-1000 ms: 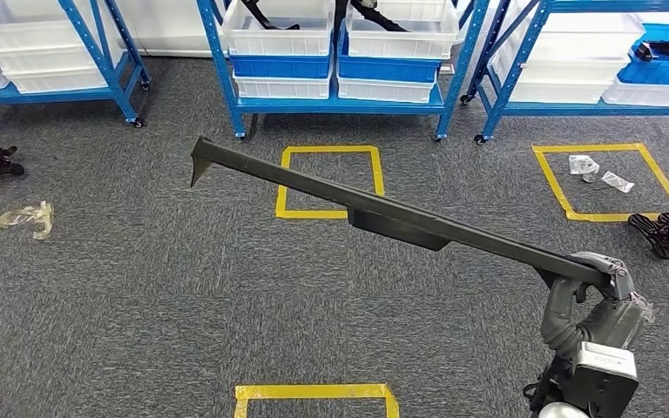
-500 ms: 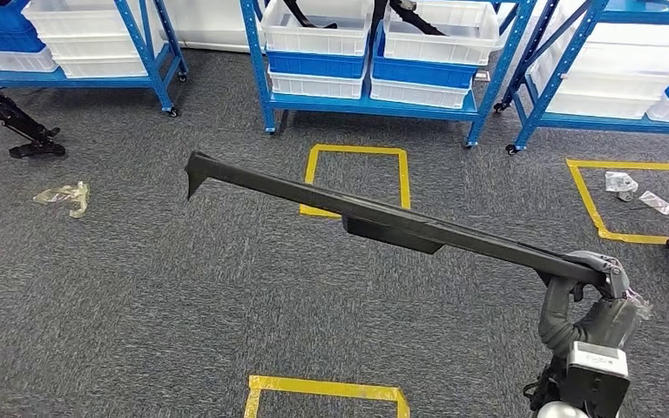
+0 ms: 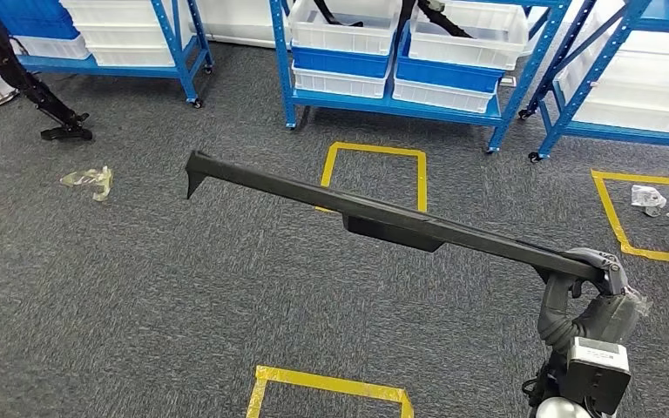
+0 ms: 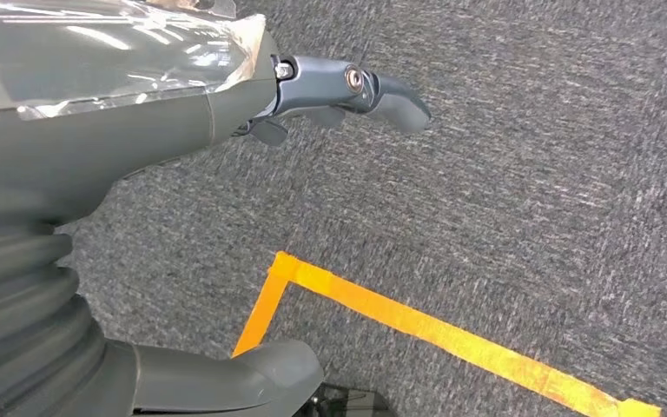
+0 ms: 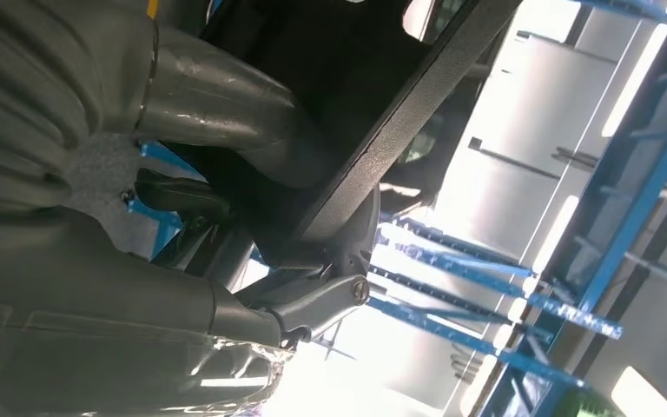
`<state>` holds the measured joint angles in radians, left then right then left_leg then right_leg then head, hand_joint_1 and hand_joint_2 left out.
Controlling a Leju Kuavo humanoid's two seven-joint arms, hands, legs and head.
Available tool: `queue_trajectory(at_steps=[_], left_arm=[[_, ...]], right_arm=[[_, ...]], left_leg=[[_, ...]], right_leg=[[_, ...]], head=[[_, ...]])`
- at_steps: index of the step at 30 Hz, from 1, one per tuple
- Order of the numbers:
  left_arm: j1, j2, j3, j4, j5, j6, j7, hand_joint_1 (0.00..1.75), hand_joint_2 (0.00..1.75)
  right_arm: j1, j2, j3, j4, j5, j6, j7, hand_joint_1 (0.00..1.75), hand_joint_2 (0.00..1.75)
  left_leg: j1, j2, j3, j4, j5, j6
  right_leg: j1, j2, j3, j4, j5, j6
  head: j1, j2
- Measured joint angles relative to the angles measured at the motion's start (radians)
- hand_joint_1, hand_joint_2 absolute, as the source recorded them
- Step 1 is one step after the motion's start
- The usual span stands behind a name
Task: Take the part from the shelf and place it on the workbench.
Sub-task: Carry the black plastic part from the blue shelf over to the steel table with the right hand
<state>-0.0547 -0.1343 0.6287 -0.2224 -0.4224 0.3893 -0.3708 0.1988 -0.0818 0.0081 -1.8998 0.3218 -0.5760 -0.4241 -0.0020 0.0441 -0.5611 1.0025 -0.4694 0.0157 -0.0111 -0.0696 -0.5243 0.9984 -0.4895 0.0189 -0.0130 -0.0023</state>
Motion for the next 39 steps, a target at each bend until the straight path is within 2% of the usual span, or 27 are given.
queue_trajectory(at_steps=[2,4,6,8,9,10,11,12,14,15,17,19,20,22,23,24,25,26,28,29,31,33,34,35,37,38,39], left_arm=[[0.001,0.000,0.000,0.000,0.002,0.000,-0.001,0.00,1.75],[0.002,0.000,0.000,0.000,0.003,0.000,-0.002,0.00,1.75],[0.001,0.001,0.000,0.000,0.004,0.000,-0.002,0.00,1.75],[0.001,0.001,0.000,0.000,0.004,0.000,-0.002,0.00,1.75],[0.002,0.001,0.000,0.001,0.004,0.000,-0.002,0.00,1.75],[0.003,0.001,0.000,0.001,0.004,-0.001,-0.002,0.00,1.75],[0.004,0.000,0.000,0.001,0.004,0.000,-0.002,0.00,1.75],[0.003,0.000,0.000,0.001,0.004,0.000,-0.002,0.00,1.75],[0.002,0.000,0.000,0.001,0.004,0.000,-0.002,0.00,1.75],[0.003,0.000,0.000,0.001,0.004,0.000,-0.002,0.00,1.75],[0.003,0.000,0.000,0.002,0.004,0.002,-0.002,0.00,1.75],[0.003,0.001,0.000,0.002,0.004,0.005,-0.001,0.00,1.75],[0.002,0.001,0.000,0.002,0.005,0.007,-0.001,0.00,1.75],[-0.001,0.000,0.000,0.002,0.005,0.008,0.000,0.00,1.75],[-0.001,0.000,0.000,0.002,0.005,0.009,0.000,0.00,1.75],[-0.001,0.000,0.000,0.002,0.005,0.009,0.000,0.00,1.75],[0.000,0.000,0.000,0.002,0.005,0.009,0.000,0.00,1.75],[0.000,0.000,0.000,0.002,0.006,0.009,0.001,0.00,1.75],[-0.002,0.001,0.000,0.002,0.006,0.010,0.001,0.00,1.75],[-0.003,0.001,0.000,0.002,0.006,0.010,0.000,0.00,1.75],[-0.006,0.001,0.000,0.002,0.004,0.010,0.000,0.00,1.75],[-0.006,0.000,0.000,0.002,0.003,0.011,0.000,0.00,1.75],[-0.006,-0.001,0.000,0.002,0.003,0.011,0.000,0.00,1.75],[-0.007,-0.001,0.000,0.002,0.003,0.012,0.001,0.00,1.75],[-0.009,-0.001,0.000,0.002,0.004,0.013,0.001,0.00,1.75],[-0.009,0.000,0.000,0.002,0.004,0.014,0.001,0.00,1.75],[-0.008,-0.001,0.000,0.002,0.005,0.014,0.001,0.00,1.75]], right_arm=[[-0.004,-0.002,0.003,0.001,-0.001,0.000,0.000,1.75,1.75],[-0.006,-0.003,0.006,0.001,-0.002,0.000,0.000,1.75,1.75],[-0.007,-0.006,0.008,0.003,-0.003,0.000,-0.001,1.75,1.75],[-0.006,-0.008,0.009,0.007,-0.003,0.000,-0.002,1.75,1.75],[-0.006,-0.009,0.010,0.010,-0.003,0.000,-0.002,1.75,1.75],[-0.006,-0.009,0.011,0.011,-0.003,0.000,-0.002,1.75,1.75],[-0.006,-0.009,0.011,0.012,-0.003,0.000,-0.002,1.75,1.75],[-0.006,-0.010,0.012,0.013,-0.003,0.000,-0.002,1.75,1.75],[-0.009,-0.012,0.014,0.014,-0.004,0.000,-0.002,1.75,1.75],[-0.010,-0.013,0.015,0.015,-0.004,0.000,-0.002,1.75,1.75],[-0.013,-0.015,0.017,0.019,-0.008,0.000,-0.004,1.75,1.75],[-0.017,-0.018,0.020,0.022,-0.013,0.001,-0.006,1.75,1.75],[-0.019,-0.020,0.022,0.024,-0.015,0.001,-0.008,1.75,1.75],[-0.022,-0.022,0.025,0.029,-0.019,0.002,-0.009,1.75,1.75],[-0.022,-0.023,0.026,0.032,-0.019,0.002,-0.009,1.75,1.75],[-0.022,-0.024,0.026,0.035,-0.020,0.002,-0.009,1.75,1.75],[-0.023,-0.025,0.027,0.037,-0.020,0.002,-0.009,1.75,1.75],[-0.023,-0.025,0.028,0.039,-0.019,0.002,-0.009,1.75,1.75],[-0.026,-0.027,0.031,0.041,-0.019,0.002,-0.010,1.75,1.75],[-0.027,-0.027,0.032,0.042,-0.019,0.002,-0.010,1.75,1.75],[-0.032,-0.027,0.034,0.042,-0.019,0.002,-0.010,1.75,1.75],[-0.036,-0.027,0.035,0.042,-0.018,0.002,-0.010,1.75,1.75],[-0.037,-0.027,0.036,0.042,-0.017,0.002,-0.009,1.75,1.75],[-0.038,-0.027,0.037,0.041,-0.015,0.002,-0.008,1.75,1.75],[-0.039,-0.028,0.038,0.043,-0.015,0.004,-0.005,1.75,1.75],[-0.038,-0.028,0.039,0.044,-0.015,0.006,-0.005,1.75,1.75],[-0.038,-0.029,0.040,0.047,-0.017,0.009,-0.004,1.75,1.75]], left_leg=[[-0.002,-0.015,-0.004,-0.004,0.005,0.012],[0.001,-0.029,-0.005,-0.010,0.014,0.026],[0.003,-0.042,-0.008,-0.013,0.020,0.035],[0.002,-0.059,-0.013,-0.012,0.023,0.039],[0.001,-0.068,-0.014,-0.012,0.024,0.039],[0.001,-0.077,-0.014,-0.012,0.024,0.038],[0.002,-0.086,-0.013,-0.011,0.025,0.037],[0.002,-0.096,-0.013,-0.010,0.026,0.035],[-0.001,-0.112,-0.017,-0.005,0.027,0.027],[-0.003,-0.118,-0.020,-0.003,0.028,0.022],[-0.003,-0.126,-0.027,-0.002,0.031,0.012],[-0.002,-0.108,-0.038,0.020,0.015,0.001],[-0.001,-0.091,-0.056,0.059,-0.011,-0.004],[0.003,-0.061,-0.114,0.187,-0.080,-0.014],[0.005,-0.055,-0.143,0.250,-0.106,-0.017],[0.007,-0.053,-0.160,0.286,-0.115,-0.020],[0.009,-0.050,-0.156,0.284,-0.103,-0.020],[0.010,-0.045,-0.132,0.240,-0.076,-0.019],[0.008,-0.018,-0.054,0.095,-0.015,-0.013],[0.006,-0.006,-0.025,0.040,0.001,-0.008],[-0.002,0.001,-0.010,0.001,0.007,0.000],[-0.003,-0.016,-0.012,-0.004,0.014,0.012],[-0.001,-0.023,-0.011,-0.008,0.018,0.019],[0.002,-0.030,-0.010,-0.012,0.023,0.026],[0.004,-0.045,-0.013,-0.014,0.028,0.035],[0.004,-0.054,-0.015,-0.014,0.030,0.037],[0.003,-0.063,-0.017,-0.014,0.031,0.037]], right_leg=[[0.001,-0.009,-0.001,0.000,-0.001,0.011],[-0.001,0.012,-0.015,0.029,-0.021,0.018],[-0.003,0.048,-0.064,0.137,-0.076,0.013],[-0.003,0.062,-0.125,0.271,-0.127,0.011],[-0.002,0.063,-0.137,0.298,-0.133,0.015],[-0.002,0.065,-0.129,0.284,-0.121,0.022],[-0.003,0.068,-0.101,0.227,-0.094,0.029],[-0.005,0.080,-0.062,0.146,-0.062,0.036],[-0.006,0.100,-0.006,0.027,-0.019,0.035],[-0.005,0.106,0.003,0.004,-0.012,0.030],[-0.004,0.094,0.003,0.005,-0.007,0.017],[-0.010,0.082,0.002,0.002,-0.001,0.003],[-0.013,0.074,0.002,0.000,0.001,-0.004],[-0.012,0.057,-0.001,0.000,0.001,-0.014],[-0.011,0.048,-0.002,0.000,0.001,-0.014],[-0.010,0.039,-0.002,0.000,0.001,-0.014],[-0.010,0.031,-0.002,0.000,0.001,-0.014],[-0.010,0.023,-0.001,0.000,0.001,-0.014],[-0.006,0.009,0.001,0.001,0.000,-0.011],[-0.003,0.004,0.001,0.001,-0.002,-0.008],[0.003,-0.009,0.001,0.001,-0.003,0.001],[0.002,-0.018,0.001,0.002,-0.005,0.013],[0.001,-0.009,-0.004,0.014,-0.014,0.016],[0.000,0.009,-0.018,0.046,-0.033,0.017],[-0.002,0.048,-0.076,0.170,-0.090,0.012],[-0.002,0.058,-0.109,0.240,-0.115,0.011],[-0.002,0.062,-0.131,0.285,-0.128,0.014]], head=[[0.001,0.000],[0.002,0.000],[0.004,0.000],[0.004,0.000],[0.004,0.000],[0.004,0.000],[0.005,0.000],[0.005,0.000],[0.004,0.000],[0.004,0.000],[0.003,0.000],[0.001,0.000],[0.000,0.000],[-0.004,0.000],[-0.004,0.000],[-0.004,0.000],[-0.004,0.000],[-0.004,0.000],[-0.004,0.000],[-0.003,0.000],[-0.001,0.000],[-0.001,0.000],[0.000,0.000],[0.001,0.000],[0.003,0.000],[0.003,0.000],[0.003,0.000]])
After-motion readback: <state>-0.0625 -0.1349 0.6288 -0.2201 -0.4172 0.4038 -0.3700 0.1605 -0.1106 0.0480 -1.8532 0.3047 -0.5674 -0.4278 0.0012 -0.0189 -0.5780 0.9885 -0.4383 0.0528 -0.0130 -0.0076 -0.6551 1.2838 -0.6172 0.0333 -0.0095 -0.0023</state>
